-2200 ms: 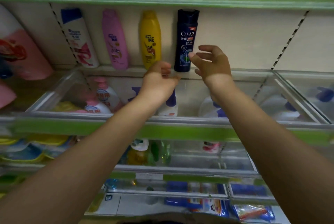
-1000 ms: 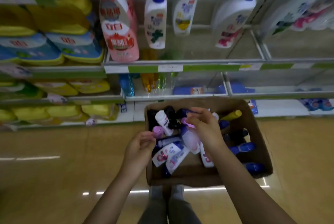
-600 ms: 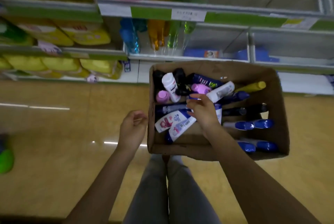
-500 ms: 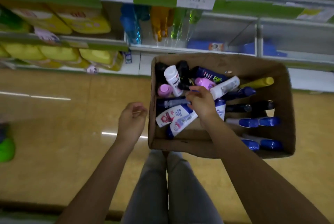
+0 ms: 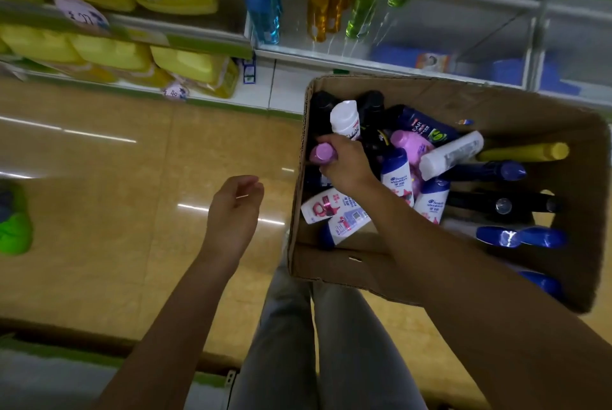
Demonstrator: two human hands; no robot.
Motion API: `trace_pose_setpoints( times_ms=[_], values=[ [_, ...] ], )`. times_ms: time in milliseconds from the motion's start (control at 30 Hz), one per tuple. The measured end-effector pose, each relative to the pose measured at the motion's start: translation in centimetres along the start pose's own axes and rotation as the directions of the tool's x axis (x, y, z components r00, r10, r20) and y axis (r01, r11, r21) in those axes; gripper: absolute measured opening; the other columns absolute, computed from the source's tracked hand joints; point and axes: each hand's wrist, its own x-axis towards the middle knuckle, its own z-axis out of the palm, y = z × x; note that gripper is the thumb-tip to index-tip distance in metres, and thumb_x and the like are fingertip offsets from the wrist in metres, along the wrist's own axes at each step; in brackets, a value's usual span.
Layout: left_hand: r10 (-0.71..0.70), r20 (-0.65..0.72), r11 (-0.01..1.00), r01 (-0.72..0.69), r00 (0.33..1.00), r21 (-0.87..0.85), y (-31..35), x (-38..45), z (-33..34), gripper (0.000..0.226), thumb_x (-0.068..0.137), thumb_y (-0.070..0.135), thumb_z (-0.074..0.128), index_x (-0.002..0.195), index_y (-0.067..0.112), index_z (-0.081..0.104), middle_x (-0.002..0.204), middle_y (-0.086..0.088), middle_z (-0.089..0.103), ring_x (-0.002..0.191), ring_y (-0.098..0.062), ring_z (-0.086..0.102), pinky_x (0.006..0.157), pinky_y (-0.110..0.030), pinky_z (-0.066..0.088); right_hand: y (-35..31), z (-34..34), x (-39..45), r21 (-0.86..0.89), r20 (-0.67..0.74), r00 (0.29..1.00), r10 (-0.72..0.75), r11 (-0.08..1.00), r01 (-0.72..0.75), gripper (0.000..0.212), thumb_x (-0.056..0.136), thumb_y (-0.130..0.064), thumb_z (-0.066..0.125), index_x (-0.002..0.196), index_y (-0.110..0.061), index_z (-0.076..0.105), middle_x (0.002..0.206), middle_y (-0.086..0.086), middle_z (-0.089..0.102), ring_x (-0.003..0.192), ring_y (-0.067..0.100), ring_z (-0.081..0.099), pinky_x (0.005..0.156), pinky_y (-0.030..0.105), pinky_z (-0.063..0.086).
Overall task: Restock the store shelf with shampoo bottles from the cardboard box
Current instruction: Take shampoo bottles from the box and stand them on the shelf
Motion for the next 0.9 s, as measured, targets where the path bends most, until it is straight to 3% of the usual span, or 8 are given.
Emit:
trace_pose_setpoints(
  times_ms=[200,267,367,500,633,800,900],
  values=[
    [-0.018,0.006,1.000,0.018,1.000,-0.002,-0.8,-0.1,-1.4,0.015,0.093,0.018,0.056,0.106,0.021,0.063,0.102,0.001,0.064,0.101,-0.021,0.062,0.096,-0.046,0.049,0.9,0.9,0.6,0.060,0.030,0.999,0.034,0.998,-0.036,0.038,0.075,-0.002,0.076,0.110,-0.008,0.065,0.110,0.012,0.067,0.104,0.028,0.061,0.095,0.044,0.048],
    [-0.020,0.014,1.000,0.020,1.000,-0.006,-0.8,-0.4,-1.7,0.015,0.093,0.017,0.056,0.106,0.020,0.063,0.102,0.000,0.064,0.100,-0.022,0.063,0.096,-0.045,0.050,0.9,0.5,0.4,0.134,0.022,0.997,0.076,0.988,-0.079,0.036,0.077,-0.004,0.076,0.111,-0.009,0.064,0.110,0.008,0.066,0.104,0.024,0.059,0.095,0.039,0.048],
    [-0.021,0.047,0.999,0.022,0.999,-0.032,-0.4,-1.0,-2.0,0.015,0.093,0.014,0.055,0.104,0.020,0.063,0.104,-0.004,0.065,0.102,-0.024,0.063,0.093,-0.042,0.051,0.0,-0.8,-0.6,0.270,-0.001,0.994,0.110,0.957,-0.105,0.039,0.080,-0.008,0.076,0.116,-0.010,0.062,0.106,0.001,0.061,0.099,0.015,0.053,0.084,0.020,0.040],
    [0.029,0.099,0.998,-0.024,0.995,-0.055,1.2,-2.1,-1.9,0.015,0.093,0.012,0.055,0.102,0.022,0.063,0.108,-0.005,0.065,0.105,-0.022,0.062,0.091,-0.036,0.052,-2.2,-4.0,-2.9,0.371,-0.003,0.998,0.067,0.927,-0.061,0.039,0.079,-0.011,0.077,0.115,-0.008,0.060,0.108,0.006,0.064,0.102,0.022,0.058,0.089,0.030,0.050],
    [0.107,0.182,0.994,-0.107,0.977,-0.010,3.8,-4.0,-1.4,0.021,0.092,0.015,0.056,0.112,0.019,0.061,0.109,0.002,0.063,0.107,-0.017,0.060,0.093,-0.032,0.050,-5.4,-8.0,-6.8,0.468,0.011,1.000,0.024,0.883,-0.026,0.032,0.084,-0.014,0.072,0.113,-0.011,0.057,0.111,0.005,0.065,0.101,0.016,0.061,0.078,0.018,0.054],
    [0.220,0.376,0.967,-0.251,0.900,0.035,7.8,-7.8,-1.2,0.051,0.086,0.025,0.067,0.133,0.019,0.049,0.125,0.008,0.055,0.110,-0.005,0.052,0.077,-0.008,0.040,-9.8,-12.7,-12.0,0.546,-0.059,0.998,0.001,0.837,0.031,0.023,0.088,-0.025,0.067,0.109,-0.015,0.065,0.104,0.007,0.072,0.099,0.024,0.069,0.088,0.043,0.056],
    [0.250,0.547,0.954,-0.300,0.799,0.002,10.3,-10.4,-1.6,0.060,0.076,0.027,0.075,0.130,0.026,0.049,0.118,0.016,0.061,0.104,0.002,0.059,0.073,-0.009,0.045,-12.6,-15.5,-14.7,0.609,-0.080,0.997,-0.019,0.791,0.064,0.024,0.090,-0.026,0.065,0.107,-0.010,0.066,0.101,0.012,0.072,0.095,0.027,0.070,0.088,0.041,0.056]
  ],
)
